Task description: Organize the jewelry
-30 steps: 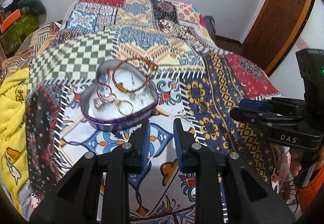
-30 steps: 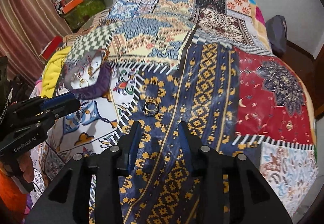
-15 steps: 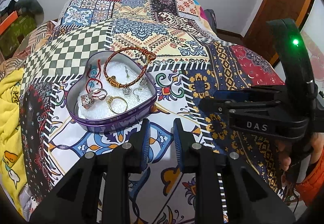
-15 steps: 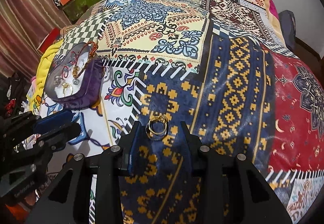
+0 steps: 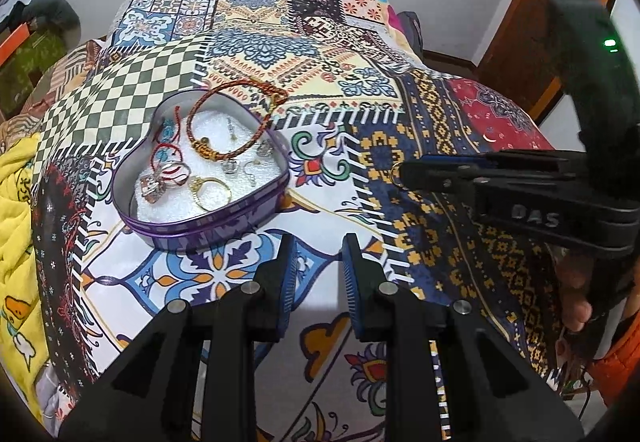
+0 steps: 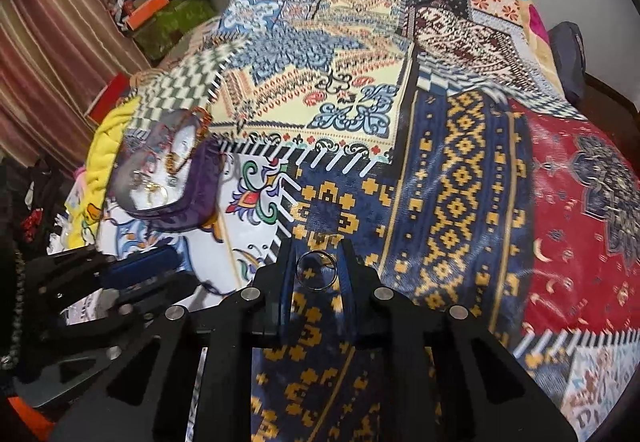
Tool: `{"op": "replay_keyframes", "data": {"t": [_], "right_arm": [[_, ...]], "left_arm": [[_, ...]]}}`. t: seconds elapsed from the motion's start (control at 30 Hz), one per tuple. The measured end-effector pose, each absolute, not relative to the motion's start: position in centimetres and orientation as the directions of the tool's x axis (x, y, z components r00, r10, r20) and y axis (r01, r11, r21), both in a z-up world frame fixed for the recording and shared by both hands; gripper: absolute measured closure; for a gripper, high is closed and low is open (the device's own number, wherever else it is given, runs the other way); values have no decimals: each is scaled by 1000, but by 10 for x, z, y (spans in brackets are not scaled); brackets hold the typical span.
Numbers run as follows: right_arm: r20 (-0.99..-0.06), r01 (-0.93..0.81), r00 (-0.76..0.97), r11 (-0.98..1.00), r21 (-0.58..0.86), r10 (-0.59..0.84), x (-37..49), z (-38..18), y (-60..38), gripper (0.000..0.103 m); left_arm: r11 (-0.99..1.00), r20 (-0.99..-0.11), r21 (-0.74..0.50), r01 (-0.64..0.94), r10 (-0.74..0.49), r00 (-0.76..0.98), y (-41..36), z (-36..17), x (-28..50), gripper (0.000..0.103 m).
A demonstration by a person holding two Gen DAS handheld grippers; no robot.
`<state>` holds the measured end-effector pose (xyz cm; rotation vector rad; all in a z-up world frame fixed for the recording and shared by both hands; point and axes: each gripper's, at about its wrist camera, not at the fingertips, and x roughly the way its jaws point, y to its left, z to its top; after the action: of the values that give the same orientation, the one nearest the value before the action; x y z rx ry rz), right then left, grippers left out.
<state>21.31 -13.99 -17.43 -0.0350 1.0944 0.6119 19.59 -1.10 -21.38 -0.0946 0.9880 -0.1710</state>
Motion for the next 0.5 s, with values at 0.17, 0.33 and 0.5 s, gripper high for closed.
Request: {"op": "replay_keyframes", "data": {"t": [0.17, 0.33, 0.5], "right_arm": [[-820, -466, 355, 845, 262, 450, 202, -159, -160, 84], [-814, -435, 385, 863, 256, 435, 199, -153, -180, 84], [-816, -399, 412, 885, 239, 406, 197, -154, -197, 84]], "left_arm": [[978, -822, -163, 129, -207, 531, -22, -213, 199, 81], [965, -826, -205, 163, -260, 500, -36, -216, 209, 81], [951, -832, -227, 212, -302, 466, -56, -220, 221, 81]]}}
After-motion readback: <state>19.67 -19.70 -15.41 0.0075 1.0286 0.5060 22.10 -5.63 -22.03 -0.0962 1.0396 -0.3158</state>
